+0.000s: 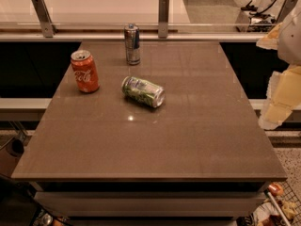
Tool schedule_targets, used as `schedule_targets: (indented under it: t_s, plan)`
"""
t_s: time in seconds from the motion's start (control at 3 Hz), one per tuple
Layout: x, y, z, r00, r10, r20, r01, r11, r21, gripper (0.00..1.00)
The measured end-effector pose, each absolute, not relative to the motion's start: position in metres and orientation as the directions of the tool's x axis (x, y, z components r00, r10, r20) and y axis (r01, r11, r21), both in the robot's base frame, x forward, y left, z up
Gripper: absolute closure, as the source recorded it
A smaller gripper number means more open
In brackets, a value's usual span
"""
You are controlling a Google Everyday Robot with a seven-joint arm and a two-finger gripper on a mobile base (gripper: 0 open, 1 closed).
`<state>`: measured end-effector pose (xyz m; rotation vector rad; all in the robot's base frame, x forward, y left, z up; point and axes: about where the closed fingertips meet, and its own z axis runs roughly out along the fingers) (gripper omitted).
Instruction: Place green can upright
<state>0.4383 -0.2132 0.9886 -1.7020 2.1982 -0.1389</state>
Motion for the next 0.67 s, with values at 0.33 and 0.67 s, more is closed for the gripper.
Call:
schedule_targets:
  t_s: [0.33,0.67]
  plan:
    - [0.4387,-0.2127,0.9899,-0.213,-0.951,-0.223,-0.916,0.274,-0.295,0.00]
    - [0.4468,-0.2076,0.9884,-0.234,-0.932,-0.276,-0.905,0.312,-0.289,0.00]
